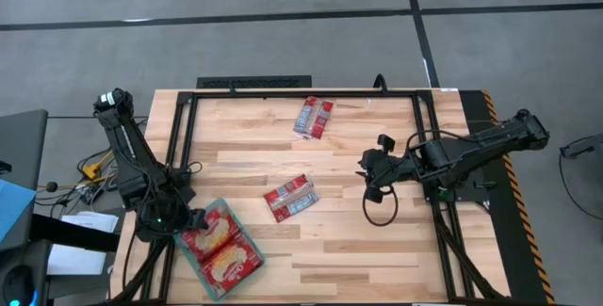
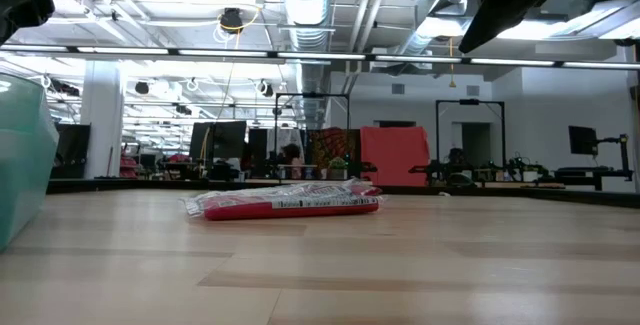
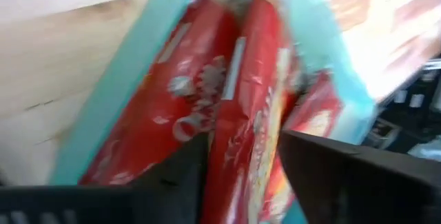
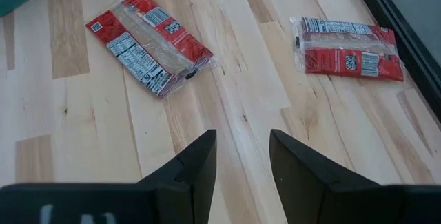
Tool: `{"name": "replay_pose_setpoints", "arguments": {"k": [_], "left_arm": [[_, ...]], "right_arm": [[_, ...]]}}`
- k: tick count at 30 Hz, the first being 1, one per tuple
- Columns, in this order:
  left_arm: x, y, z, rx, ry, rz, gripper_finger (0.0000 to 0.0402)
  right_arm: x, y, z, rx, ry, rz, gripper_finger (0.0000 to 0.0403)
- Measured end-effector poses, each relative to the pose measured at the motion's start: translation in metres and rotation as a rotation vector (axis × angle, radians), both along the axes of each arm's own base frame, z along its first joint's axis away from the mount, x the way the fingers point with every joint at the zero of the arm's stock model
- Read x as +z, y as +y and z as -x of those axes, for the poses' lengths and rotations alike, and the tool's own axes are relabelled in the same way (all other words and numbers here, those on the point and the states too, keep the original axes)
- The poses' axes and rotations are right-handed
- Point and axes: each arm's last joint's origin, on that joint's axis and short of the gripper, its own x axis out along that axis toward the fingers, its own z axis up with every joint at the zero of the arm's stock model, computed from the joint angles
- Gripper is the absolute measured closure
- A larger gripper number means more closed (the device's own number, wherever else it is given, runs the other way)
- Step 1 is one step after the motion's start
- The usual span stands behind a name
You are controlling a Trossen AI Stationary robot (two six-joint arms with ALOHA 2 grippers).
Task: Sort popcorn bags into baskets
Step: Put the red popcorn bag into the green bin
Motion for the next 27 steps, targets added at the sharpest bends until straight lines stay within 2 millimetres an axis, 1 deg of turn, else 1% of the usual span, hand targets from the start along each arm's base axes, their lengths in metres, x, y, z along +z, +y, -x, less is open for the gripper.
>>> {"name": "replay_pose_setpoints", "arguments": {"k": [2,5,8,10,14,17,23,27], "left_arm": [[-0.001,0.000,0.001,-0.021,0.046,0.016,0.0205],[-0.005,0.002,0.006,-0.048,0.170,0.030,0.0160],[-0.006,0.005,0.009,-0.055,0.234,0.032,0.0131],[-0.006,0.007,0.010,-0.053,0.234,0.028,0.0120],[-0.003,0.011,0.010,-0.038,0.209,0.037,0.0115],[0.001,0.015,0.011,-0.037,0.195,0.076,0.0117],[0.019,0.023,0.011,0.017,0.101,0.147,0.0118],[0.034,0.032,0.009,0.102,-0.007,0.175,0.0119]], "right_arm": [[0.000,0.000,0.000,0.000,0.000,0.000,0.0241],[0.000,0.000,0.000,0.000,0.000,0.000,0.0243],[0.000,0.000,0.000,0.000,0.000,0.000,0.0247],[0.000,0.000,0.000,0.000,0.000,0.000,0.0249],[0.000,0.000,0.000,0.000,-0.003,-0.001,0.0252],[0.001,0.000,-0.002,0.003,-0.019,-0.002,0.0252],[0.001,0.001,-0.004,0.001,-0.033,-0.004,0.0242],[-0.005,-0.003,-0.015,-0.021,-0.029,-0.001,0.0234]]}}
